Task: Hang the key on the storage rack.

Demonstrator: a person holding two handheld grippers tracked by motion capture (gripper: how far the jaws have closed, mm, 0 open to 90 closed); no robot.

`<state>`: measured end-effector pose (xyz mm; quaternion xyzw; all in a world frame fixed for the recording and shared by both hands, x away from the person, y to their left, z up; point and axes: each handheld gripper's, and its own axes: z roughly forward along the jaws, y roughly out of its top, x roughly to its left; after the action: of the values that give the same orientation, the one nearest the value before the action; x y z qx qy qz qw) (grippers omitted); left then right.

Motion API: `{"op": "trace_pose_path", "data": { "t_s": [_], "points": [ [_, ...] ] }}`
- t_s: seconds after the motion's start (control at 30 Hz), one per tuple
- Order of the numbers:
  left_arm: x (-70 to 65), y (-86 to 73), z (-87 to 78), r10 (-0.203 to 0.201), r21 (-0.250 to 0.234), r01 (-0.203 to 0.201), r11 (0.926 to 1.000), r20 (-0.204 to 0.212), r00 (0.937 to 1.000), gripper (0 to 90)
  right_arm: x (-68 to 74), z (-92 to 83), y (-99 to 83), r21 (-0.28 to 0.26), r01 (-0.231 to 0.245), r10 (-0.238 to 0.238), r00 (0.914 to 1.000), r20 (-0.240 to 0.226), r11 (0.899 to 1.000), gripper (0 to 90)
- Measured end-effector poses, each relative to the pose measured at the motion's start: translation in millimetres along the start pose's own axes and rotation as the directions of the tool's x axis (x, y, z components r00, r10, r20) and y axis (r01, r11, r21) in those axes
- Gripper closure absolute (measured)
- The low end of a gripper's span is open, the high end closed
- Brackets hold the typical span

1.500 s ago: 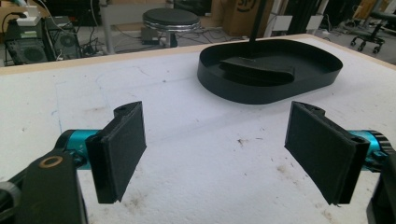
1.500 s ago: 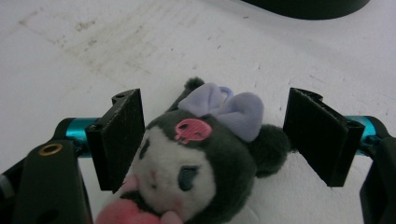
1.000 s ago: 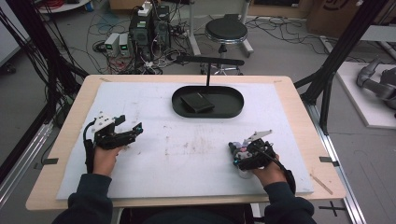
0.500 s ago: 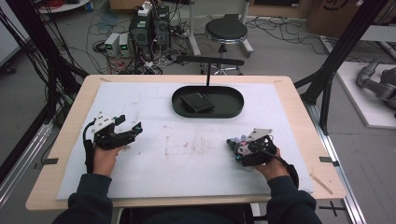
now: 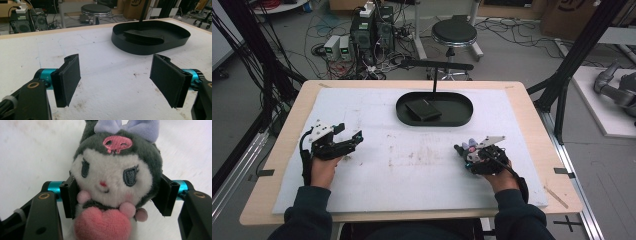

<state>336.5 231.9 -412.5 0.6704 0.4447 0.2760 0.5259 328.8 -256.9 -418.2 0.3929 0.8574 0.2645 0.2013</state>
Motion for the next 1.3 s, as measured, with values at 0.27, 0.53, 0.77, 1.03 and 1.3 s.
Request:
{"op": "trace_pose_path", "data": {
  "t_s": [0.27,0.53,0.77,1.03,1.3],
  "points": [
    [2.1,-0.5,-1.0,-0.004,-0.003,0.004,1.0,-0.004,1.0,24.2,-19.9,-15.8,16.9,-0.126,-0.029,0.023,0.9984,-0.052,0.992,33.4],
    [3.2,-0.9,-0.1,-0.002,-0.008,0.002,1.0,-0.005,1.0,24.2,-48.5,-30.3,55.5,-0.15,-0.046,0.032,0.995,-0.095,0.988,32.9],
    [5.4,-1.2,-0.3,0.006,-0.02,-0.006,0.9998,-0.006,1.0,24.1,-68.5,-38.1,101.5,-0.159,-0.018,0.008,0.9978,-0.066,0.987,32.9],
    [6.8,-1.4,-0.3,-0.001,-0.025,0.001,0.9997,-0.001,1.0,24.2,-90.9,-37.8,136.6,-0.196,-0.038,0.031,0.9987,-0.04,0.98,32.9],
    [6.6,-1.4,-0.1,0.001,-0.023,-0.001,0.9997,0.002,1.0,24.2,-108.1,-31.4,163.4,-0.226,-0.079,0.075,0.9968,-0.028,0.971,32.9]
  ]
}}
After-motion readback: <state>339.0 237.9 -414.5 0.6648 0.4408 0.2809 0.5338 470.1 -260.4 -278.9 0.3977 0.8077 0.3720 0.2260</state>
